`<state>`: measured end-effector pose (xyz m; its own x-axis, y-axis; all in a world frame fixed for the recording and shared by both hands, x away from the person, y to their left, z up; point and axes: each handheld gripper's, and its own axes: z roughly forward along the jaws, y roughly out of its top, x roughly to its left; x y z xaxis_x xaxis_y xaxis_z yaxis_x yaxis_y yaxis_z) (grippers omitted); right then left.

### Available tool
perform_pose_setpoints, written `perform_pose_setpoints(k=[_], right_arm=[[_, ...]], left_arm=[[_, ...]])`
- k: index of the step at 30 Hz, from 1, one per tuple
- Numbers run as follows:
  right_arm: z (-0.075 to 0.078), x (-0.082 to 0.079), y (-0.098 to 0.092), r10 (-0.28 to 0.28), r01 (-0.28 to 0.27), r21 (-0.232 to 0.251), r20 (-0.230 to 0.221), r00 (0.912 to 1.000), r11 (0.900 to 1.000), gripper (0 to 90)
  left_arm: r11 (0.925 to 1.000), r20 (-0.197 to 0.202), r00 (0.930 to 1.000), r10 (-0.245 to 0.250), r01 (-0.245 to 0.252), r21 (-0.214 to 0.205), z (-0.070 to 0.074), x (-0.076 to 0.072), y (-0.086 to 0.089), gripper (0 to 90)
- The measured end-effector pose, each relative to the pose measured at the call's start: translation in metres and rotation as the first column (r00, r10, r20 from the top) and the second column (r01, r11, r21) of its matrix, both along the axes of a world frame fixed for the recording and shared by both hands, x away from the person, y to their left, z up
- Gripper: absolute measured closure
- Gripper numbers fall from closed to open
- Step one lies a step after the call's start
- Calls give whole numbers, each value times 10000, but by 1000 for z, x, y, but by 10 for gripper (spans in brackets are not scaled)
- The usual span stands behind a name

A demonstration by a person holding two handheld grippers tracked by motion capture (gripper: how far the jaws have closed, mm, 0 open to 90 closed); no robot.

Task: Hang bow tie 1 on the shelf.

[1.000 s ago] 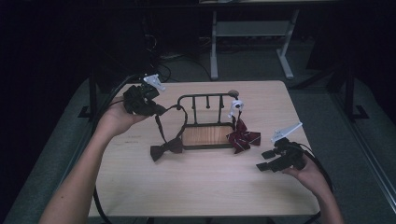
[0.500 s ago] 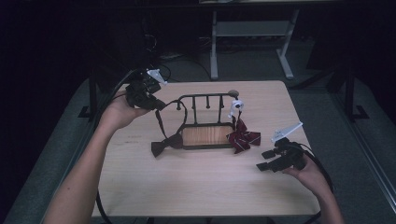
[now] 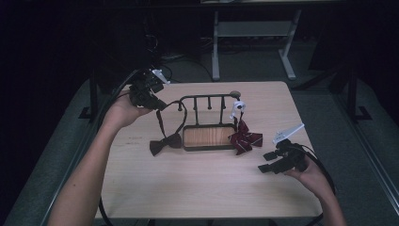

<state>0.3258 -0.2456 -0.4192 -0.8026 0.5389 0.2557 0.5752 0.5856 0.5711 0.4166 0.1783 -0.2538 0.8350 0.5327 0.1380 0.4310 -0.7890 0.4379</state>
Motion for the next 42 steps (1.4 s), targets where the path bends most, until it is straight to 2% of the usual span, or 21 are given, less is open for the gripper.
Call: perform_pose_setpoints(k=[2,12,17,20,24,30,34,42], right_arm=[[0,0,0,-32,32,20,-20,10000,10000,378],[0,0,-2,-90,90,21,-8,10000,10000,378],[-1,1,-3,-118,118,-28,21,9999,9999,378],[-1,1,-3,-169,169,-41,14,9999,9998,377],[-1,1,-3,-210,210,-41,43,9998,9998,371],[-2,1,-3,-275,276,-61,12,9996,9996,364],[-1,1,-3,-248,249,-47,56,9997,9997,362],[0,1,-6,-404,404,-35,-7,9992,9992,355]], left_arm=[[9999,-10,9999,126,-126,18,-2,1,-2,890],[9998,-57,10000,-9,10,209,-7,-1,-4,749],[10000,-73,10000,-49,49,64,-7,-4,-1,732],[9998,-162,9998,-110,113,154,-10,-7,0,728],[9999,-169,9998,-135,134,-32,-13,-12,2,718],[9996,-281,9992,-287,289,67,-17,-16,7,706],[9994,-228,9992,-319,315,-175,-19,-21,10,703],[9991,-205,9993,-312,306,-288,-25,-31,15,691]])
